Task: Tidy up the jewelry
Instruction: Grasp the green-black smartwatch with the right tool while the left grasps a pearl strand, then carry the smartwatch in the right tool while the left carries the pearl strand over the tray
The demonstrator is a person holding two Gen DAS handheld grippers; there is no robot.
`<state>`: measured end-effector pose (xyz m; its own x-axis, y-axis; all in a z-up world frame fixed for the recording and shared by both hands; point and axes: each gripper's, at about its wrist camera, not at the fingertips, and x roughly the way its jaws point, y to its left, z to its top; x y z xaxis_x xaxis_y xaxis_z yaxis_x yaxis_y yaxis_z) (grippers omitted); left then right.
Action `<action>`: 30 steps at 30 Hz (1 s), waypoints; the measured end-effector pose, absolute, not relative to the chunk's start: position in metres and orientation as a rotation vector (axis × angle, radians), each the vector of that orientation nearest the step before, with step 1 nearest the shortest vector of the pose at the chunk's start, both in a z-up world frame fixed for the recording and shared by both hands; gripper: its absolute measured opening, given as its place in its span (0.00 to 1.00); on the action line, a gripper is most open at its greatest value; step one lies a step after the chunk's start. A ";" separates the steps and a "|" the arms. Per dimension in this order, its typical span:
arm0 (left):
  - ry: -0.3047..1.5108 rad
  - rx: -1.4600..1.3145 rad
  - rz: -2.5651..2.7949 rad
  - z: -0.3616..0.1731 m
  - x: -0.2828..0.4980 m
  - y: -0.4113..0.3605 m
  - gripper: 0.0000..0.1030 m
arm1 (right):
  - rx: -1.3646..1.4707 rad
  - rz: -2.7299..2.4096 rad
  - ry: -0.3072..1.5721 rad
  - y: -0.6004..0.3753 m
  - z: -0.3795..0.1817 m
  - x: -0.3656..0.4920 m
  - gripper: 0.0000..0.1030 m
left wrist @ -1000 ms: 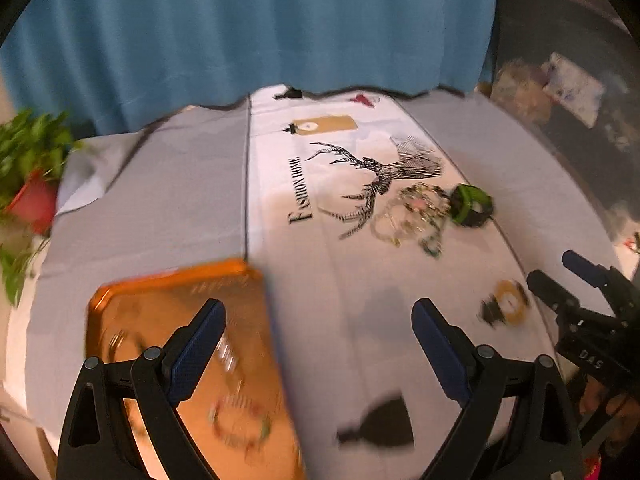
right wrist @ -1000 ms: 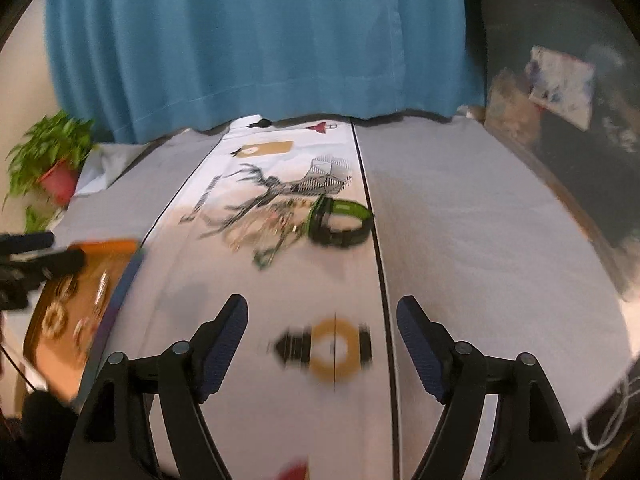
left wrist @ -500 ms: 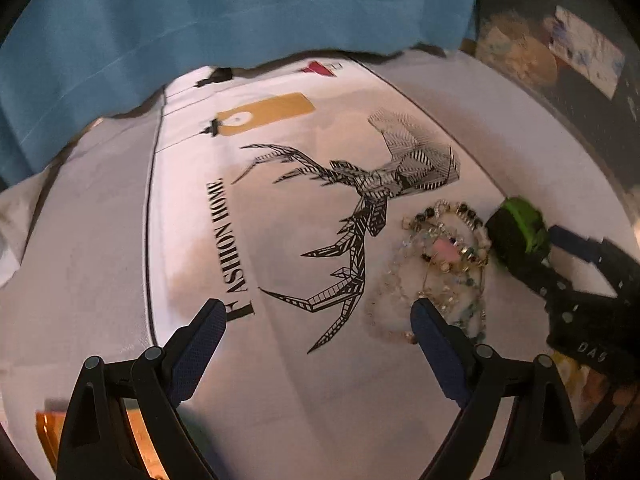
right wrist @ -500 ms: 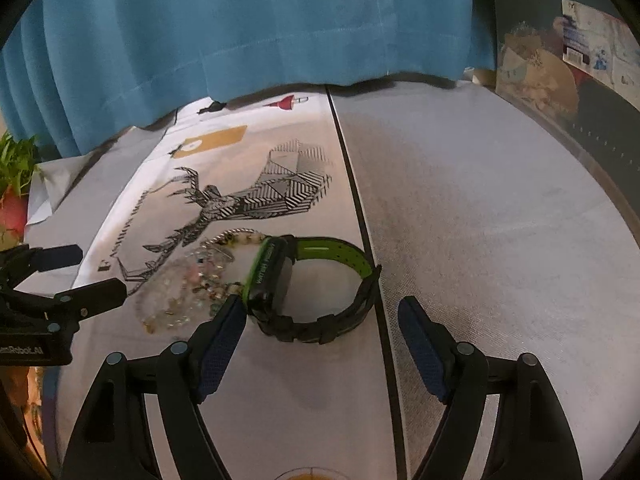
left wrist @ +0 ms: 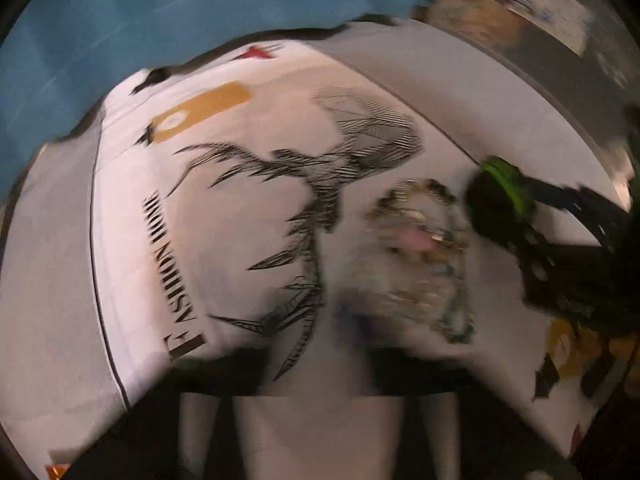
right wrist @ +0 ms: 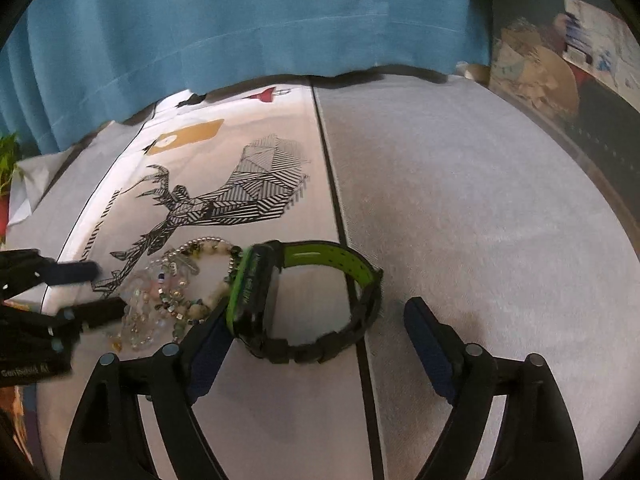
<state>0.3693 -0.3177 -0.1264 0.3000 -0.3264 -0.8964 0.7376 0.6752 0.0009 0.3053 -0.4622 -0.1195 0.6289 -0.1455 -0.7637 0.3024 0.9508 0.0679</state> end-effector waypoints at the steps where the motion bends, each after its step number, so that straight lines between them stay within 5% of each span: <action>1: 1.050 0.457 -0.757 -0.126 0.366 -0.319 0.03 | 0.204 -0.231 0.834 -0.462 -0.117 0.304 0.57; 18: 0.874 0.158 -0.763 0.011 0.240 -0.235 0.03 | 0.126 -0.228 0.708 -0.426 -0.031 0.169 0.53; 30: 0.897 0.137 -0.637 0.025 0.092 -0.133 0.03 | 0.086 -0.005 0.747 -0.302 -0.016 0.028 0.53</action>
